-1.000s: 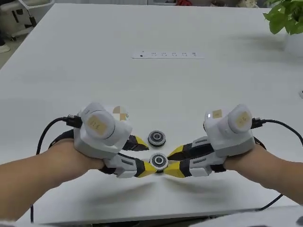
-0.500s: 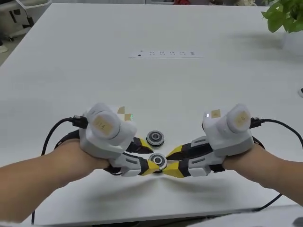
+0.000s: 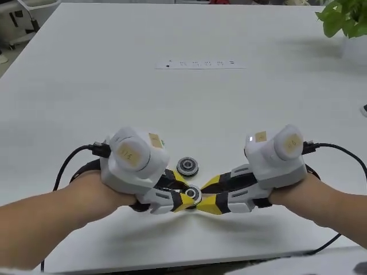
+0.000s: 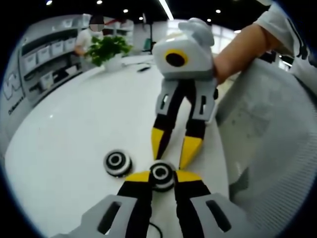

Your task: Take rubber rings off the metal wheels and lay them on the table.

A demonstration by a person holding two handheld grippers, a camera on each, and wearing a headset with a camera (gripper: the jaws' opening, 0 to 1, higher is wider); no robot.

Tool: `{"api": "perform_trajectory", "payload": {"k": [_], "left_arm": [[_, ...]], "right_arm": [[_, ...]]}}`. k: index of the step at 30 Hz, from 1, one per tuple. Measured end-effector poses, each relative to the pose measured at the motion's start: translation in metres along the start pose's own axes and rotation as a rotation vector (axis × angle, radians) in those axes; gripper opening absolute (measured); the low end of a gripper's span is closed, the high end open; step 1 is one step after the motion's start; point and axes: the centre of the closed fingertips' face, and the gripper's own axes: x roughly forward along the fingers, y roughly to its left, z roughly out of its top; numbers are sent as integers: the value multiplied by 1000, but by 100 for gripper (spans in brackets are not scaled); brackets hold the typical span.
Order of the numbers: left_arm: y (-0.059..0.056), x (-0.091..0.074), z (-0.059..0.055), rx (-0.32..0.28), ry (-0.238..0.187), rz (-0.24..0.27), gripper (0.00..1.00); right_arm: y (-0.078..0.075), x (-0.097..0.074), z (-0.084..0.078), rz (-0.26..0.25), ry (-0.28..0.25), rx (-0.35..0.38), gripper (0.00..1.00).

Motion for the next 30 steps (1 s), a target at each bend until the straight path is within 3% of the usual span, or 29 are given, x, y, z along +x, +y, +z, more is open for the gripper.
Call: {"api": "perform_trajectory", "payload": {"k": [16,22,30], "left_arm": [[2,1,0,0,-15,30,14],[2,0,0,-8,-23,36,14],[3,0,-1,-12,-28,37,14]], "right_arm": [[0,3,4,-18,-12,-42,20],[-1,6,4,-33,-10,-66,27],[-4,7,1,-38,5,-77,22]]}}
